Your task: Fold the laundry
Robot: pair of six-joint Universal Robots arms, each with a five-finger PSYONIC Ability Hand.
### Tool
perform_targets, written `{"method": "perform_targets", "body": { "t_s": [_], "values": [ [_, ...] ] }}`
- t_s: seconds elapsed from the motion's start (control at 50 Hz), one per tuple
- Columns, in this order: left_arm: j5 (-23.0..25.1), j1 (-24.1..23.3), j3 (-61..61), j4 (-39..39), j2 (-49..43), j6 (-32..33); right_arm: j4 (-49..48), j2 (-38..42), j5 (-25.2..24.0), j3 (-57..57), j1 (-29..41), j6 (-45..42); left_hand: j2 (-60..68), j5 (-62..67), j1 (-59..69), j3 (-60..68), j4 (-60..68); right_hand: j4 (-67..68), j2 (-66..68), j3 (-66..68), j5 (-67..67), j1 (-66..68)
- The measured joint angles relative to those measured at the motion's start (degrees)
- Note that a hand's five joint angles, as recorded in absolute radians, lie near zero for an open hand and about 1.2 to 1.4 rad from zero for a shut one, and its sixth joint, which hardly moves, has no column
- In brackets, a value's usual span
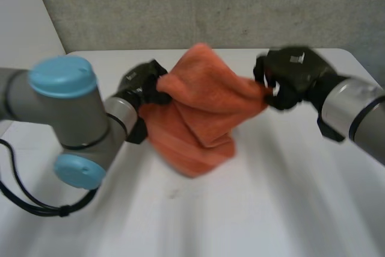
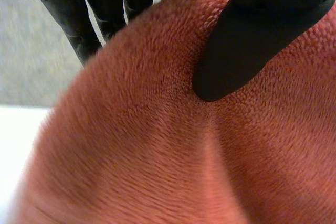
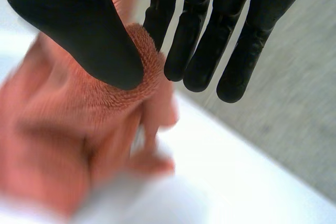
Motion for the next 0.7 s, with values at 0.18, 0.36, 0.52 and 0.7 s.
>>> {"method": "perform_targets", "body": {
  "t_s": [0.18,0.36,0.52,0.7],
  "values": [
    [5.5,1.5,-3.5,-2.8,6.7,12.5,20.1,4.4,-5.1,2.7,6.2,-15.8,0.1,0.0,0.0,0.1,0.2,-4.3,-3.8,-4.0,-2.8,-0.6],
    [6.6,1.2,-5.8,-8.0,7.8,21.5,20.7,8.4,-10.3,-5.5,6.5,-7.8,0.0,0.0,0.0,0.1,0.2,-54.6,-54.3,-55.4,-52.2,-43.2],
    [6.5,1.1,-10.5,-10.9,10.9,22.9,8.8,9.1,-7.9,-10.3,0.1,6.0,-2.5,0.0,0.0,-2.1,-2.1,-54.4,-54.1,-55.2,-52.1,-43.2],
    [6.5,1.4,-14.3,-10.6,13.6,22.7,5.7,11.9,-3.4,-10.9,-0.3,7.7,-4.0,-0.1,-0.2,-3.5,-3.6,-54.6,-54.3,-55.3,-52.4,-43.2]
  ]
}}
